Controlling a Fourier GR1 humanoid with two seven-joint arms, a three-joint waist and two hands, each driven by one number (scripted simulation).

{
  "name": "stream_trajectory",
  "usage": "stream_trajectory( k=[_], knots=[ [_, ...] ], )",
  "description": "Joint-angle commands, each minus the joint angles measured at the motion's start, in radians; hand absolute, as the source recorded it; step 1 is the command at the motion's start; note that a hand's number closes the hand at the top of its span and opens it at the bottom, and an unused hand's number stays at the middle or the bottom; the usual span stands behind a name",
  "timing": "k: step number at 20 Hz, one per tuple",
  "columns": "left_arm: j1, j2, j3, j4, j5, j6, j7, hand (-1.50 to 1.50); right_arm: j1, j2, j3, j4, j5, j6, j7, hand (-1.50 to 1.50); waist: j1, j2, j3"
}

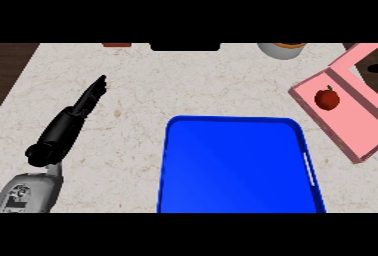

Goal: Pick the bell pepper from the tray and place it in the cardboard box

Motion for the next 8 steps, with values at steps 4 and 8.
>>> stream_trajectory(
  k=[4,8],
  knots=[
    [0.003,0.019,0.019,-0.012,0.014,-0.025,-0.02,0.0,0.017,-0.059,-0.257,0.104,-0.22,-0.065,0.013,-1.5,0.016,0.008,-0.001],
    [0.005,-0.015,0.002,0.022,-0.01,-0.006,-0.025,0.0,0.084,-0.134,-0.294,0.15,-0.261,-0.054,-0.084,-1.5,0.017,0.011,-0.002]
  ],
)
